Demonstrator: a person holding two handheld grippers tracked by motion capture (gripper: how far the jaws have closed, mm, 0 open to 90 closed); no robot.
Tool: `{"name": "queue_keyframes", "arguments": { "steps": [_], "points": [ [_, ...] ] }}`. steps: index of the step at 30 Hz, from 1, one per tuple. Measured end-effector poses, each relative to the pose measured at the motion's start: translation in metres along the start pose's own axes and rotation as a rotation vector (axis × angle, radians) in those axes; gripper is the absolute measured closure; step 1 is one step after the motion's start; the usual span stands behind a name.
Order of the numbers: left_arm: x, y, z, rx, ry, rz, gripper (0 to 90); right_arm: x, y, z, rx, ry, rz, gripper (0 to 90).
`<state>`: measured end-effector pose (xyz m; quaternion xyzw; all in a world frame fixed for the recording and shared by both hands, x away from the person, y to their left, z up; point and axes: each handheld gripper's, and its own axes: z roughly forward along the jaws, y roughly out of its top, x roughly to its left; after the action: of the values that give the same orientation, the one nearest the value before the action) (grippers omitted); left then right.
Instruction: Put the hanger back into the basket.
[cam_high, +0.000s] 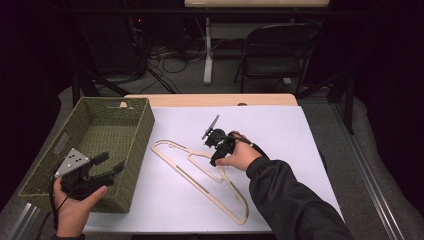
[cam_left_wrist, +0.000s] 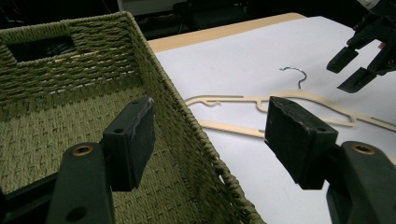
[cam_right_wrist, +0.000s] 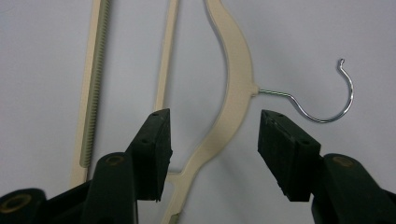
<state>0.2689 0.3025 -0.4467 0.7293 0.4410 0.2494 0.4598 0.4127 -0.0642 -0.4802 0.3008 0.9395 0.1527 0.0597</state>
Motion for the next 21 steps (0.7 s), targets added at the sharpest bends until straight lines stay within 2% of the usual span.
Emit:
{"name": "queue_keyframes", "arguments": {
  "steps": [11,12,14,15,16,19,20,21],
  "points": [
    [0.0,0.0,0.0,0.001,0.0,0.0,33.3,0.007,0.004,0.015,0.033,0.022,-0.011,53.0],
    [0.0,0.0,0.0,0.002,0.0,0.0,33.3,0.009,0.006,0.016,0.069,0.017,-0.023,54.4],
    [0.0,0.0,0.0,0.003,0.0,0.0,33.3,0.01,0.006,0.018,0.056,0.004,-0.018,54.9],
    [0.0,0.0,0.0,0.003,0.0,-0.001,33.3,0.011,0.007,0.021,0.053,0.022,-0.021,55.4],
    [0.0,0.0,0.0,0.003,0.0,0.0,33.3,0.012,0.008,0.021,0.077,0.023,-0.02,55.9],
    [0.0,0.0,0.0,0.003,0.0,0.0,33.3,0.014,0.009,0.026,0.086,0.017,-0.032,57.2],
    [0.0,0.0,0.0,0.003,-0.001,0.0,33.3,0.015,0.009,0.031,0.068,0.041,-0.028,58.4],
    [0.0,0.0,0.0,0.003,-0.001,0.001,33.3,0.015,0.009,0.031,0.068,0.041,-0.028,58.4]
  ]
}}
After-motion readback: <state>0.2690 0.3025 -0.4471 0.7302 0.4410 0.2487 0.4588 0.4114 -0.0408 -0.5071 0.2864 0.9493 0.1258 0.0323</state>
